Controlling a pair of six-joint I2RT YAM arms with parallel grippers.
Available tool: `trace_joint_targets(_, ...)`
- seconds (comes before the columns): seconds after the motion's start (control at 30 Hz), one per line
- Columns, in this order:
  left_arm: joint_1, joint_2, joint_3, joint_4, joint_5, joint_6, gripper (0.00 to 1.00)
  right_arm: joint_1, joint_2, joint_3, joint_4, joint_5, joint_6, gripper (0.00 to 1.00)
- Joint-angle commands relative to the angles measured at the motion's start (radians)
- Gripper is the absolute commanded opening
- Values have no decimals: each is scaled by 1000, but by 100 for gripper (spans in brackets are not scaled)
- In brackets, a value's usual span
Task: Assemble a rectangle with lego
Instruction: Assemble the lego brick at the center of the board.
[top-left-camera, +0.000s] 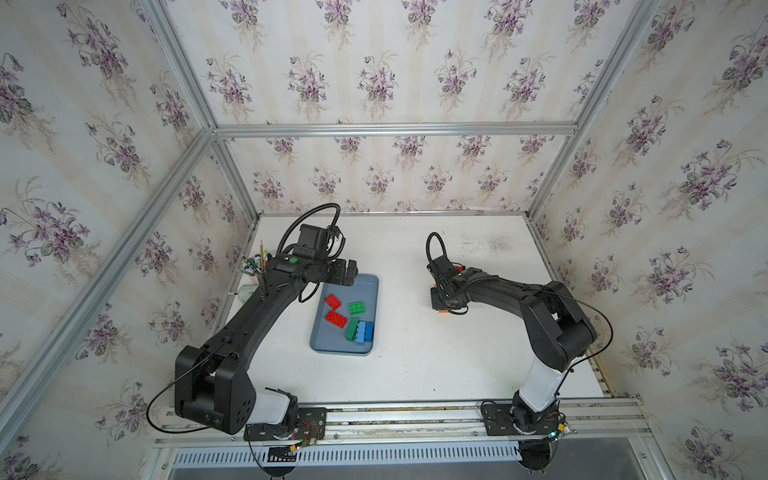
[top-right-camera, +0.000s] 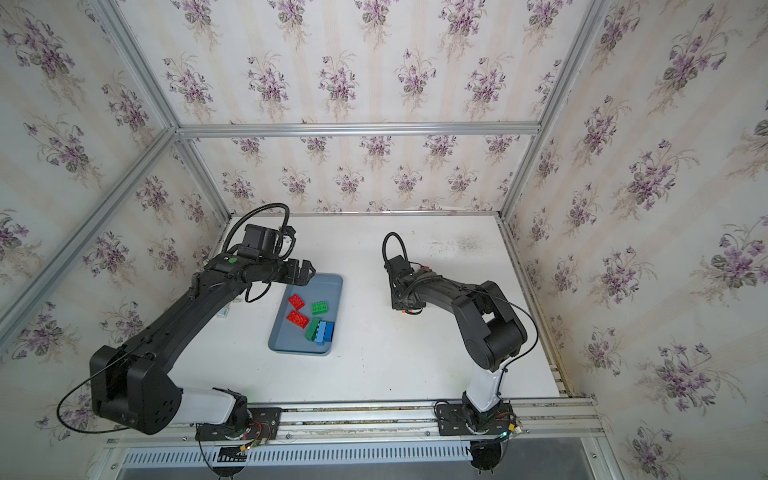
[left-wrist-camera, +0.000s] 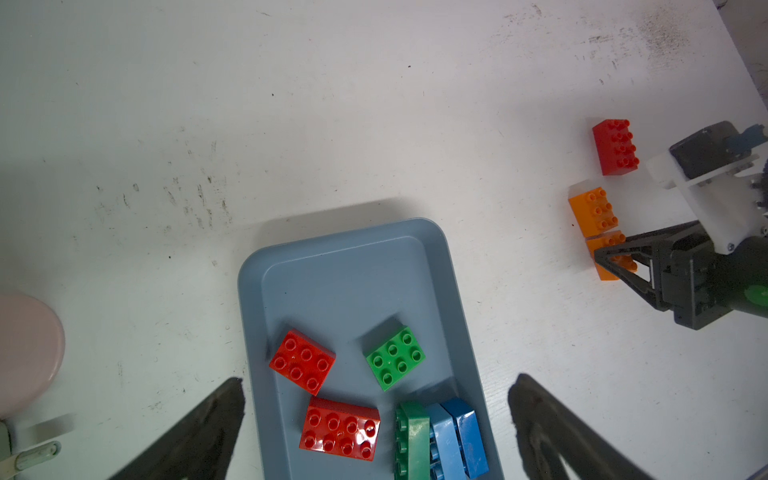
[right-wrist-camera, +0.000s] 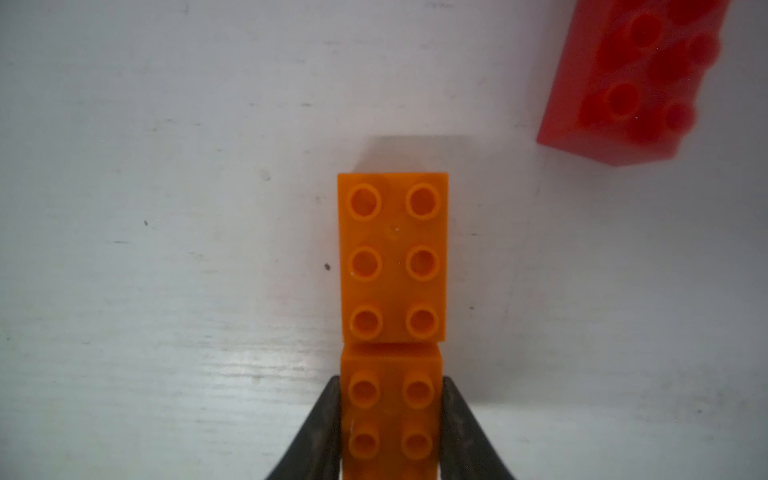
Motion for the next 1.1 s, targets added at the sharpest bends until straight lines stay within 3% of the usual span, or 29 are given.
trace_joint_targets(0.0,1,2,5,6,12,10,100,0,2,8,-10,24,-4,37)
trace_joint_targets(1.07,-2,-1,8,0,16,9,100,-1,25,17,-8,24,-14,43)
